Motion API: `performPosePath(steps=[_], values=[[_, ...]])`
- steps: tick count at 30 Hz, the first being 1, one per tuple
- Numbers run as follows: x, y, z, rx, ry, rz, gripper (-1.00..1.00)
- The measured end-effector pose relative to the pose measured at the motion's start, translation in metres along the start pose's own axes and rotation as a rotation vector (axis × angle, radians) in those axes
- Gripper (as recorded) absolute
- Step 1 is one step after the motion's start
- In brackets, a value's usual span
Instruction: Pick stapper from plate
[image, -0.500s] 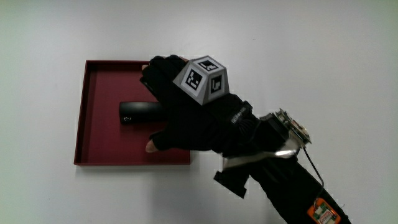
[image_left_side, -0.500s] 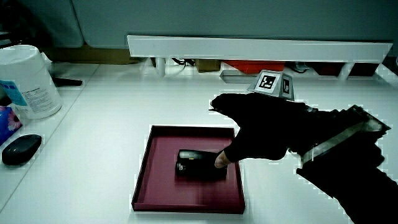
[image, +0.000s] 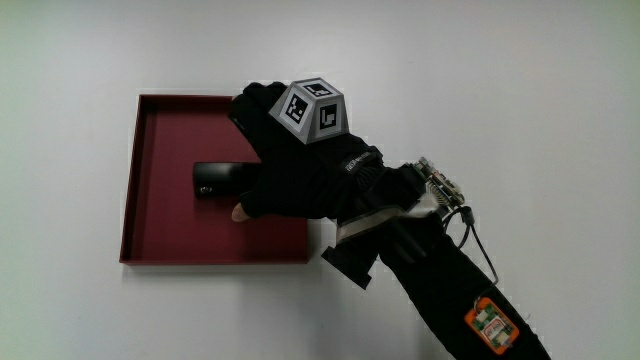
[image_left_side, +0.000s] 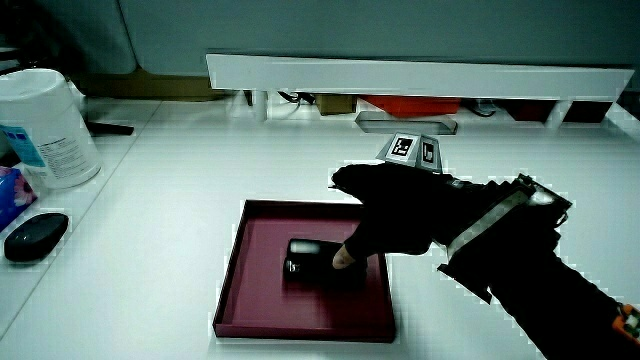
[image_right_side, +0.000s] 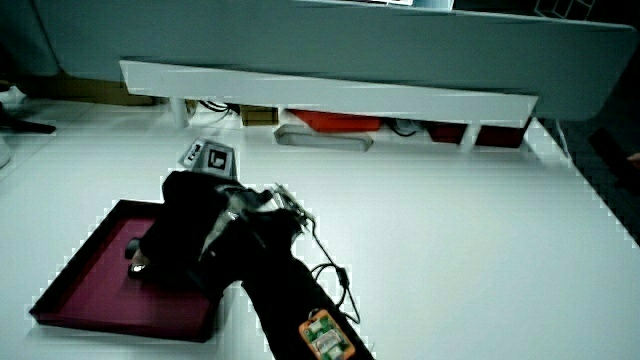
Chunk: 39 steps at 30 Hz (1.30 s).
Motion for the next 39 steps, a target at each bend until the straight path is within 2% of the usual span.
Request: performPosePath(steps=[8, 14, 15, 24, 30, 32, 34, 39], values=[[0.017, 0.019, -0.017, -0.032, 0.03, -0.038, 0.0], [0.027, 0.03, -0.027, -0.053, 0.032, -0.064, 0.0], [0.031, 0.033, -0.031, -0.058, 0.034, -0.082, 0.0], [0.034, 0.043, -0.043, -0.07, 0.039, -0.078, 0.0], [0.032, 0.047, -0.046, -0.046, 0.037, -0.07, 0.0], [0.033, 0.046, -0.047, -0.006, 0.038, -0.065, 0.1], [0.034, 0.046, -0.048, 0.001, 0.058, -0.057, 0.2], [0.033, 0.047, -0.05, 0.022, 0.04, -0.06, 0.45]])
